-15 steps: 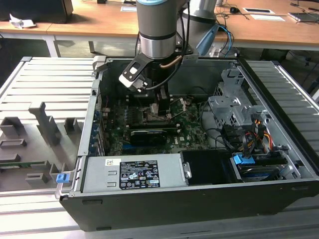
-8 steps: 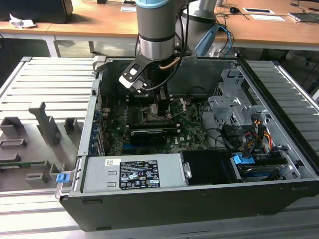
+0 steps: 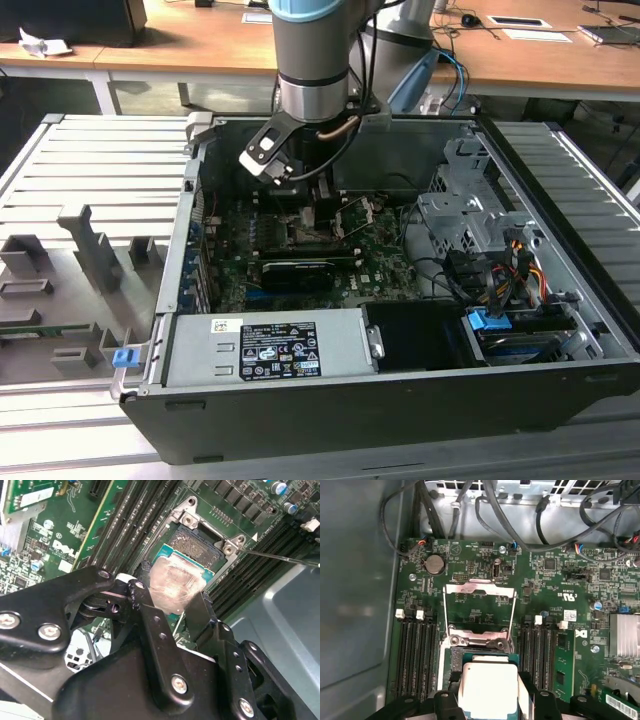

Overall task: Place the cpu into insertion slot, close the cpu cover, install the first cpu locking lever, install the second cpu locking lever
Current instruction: 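Place the cpu into insertion slot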

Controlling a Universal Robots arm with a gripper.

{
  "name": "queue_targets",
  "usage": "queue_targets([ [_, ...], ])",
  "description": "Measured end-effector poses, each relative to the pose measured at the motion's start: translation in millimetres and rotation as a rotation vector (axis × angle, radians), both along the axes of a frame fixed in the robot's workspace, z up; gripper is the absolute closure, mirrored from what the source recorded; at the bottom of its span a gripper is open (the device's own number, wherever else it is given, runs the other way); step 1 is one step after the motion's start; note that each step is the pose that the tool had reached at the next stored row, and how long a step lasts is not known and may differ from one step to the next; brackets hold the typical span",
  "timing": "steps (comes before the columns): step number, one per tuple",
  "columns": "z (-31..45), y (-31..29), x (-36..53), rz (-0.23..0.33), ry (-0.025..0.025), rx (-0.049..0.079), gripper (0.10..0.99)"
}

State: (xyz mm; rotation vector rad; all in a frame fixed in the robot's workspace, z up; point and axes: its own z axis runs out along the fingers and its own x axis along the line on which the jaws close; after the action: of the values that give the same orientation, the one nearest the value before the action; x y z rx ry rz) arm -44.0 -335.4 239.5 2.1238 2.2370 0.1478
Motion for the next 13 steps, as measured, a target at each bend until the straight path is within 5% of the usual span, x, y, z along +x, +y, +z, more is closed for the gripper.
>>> queue_targets([
  [6, -7.4, 0.4, -13.4, -0.002, -0.0001, 0.001, 0.561],
  [13, -12.0, 0.5, -14.4, -0.002, 0.0000, 0.003, 0.561],
])
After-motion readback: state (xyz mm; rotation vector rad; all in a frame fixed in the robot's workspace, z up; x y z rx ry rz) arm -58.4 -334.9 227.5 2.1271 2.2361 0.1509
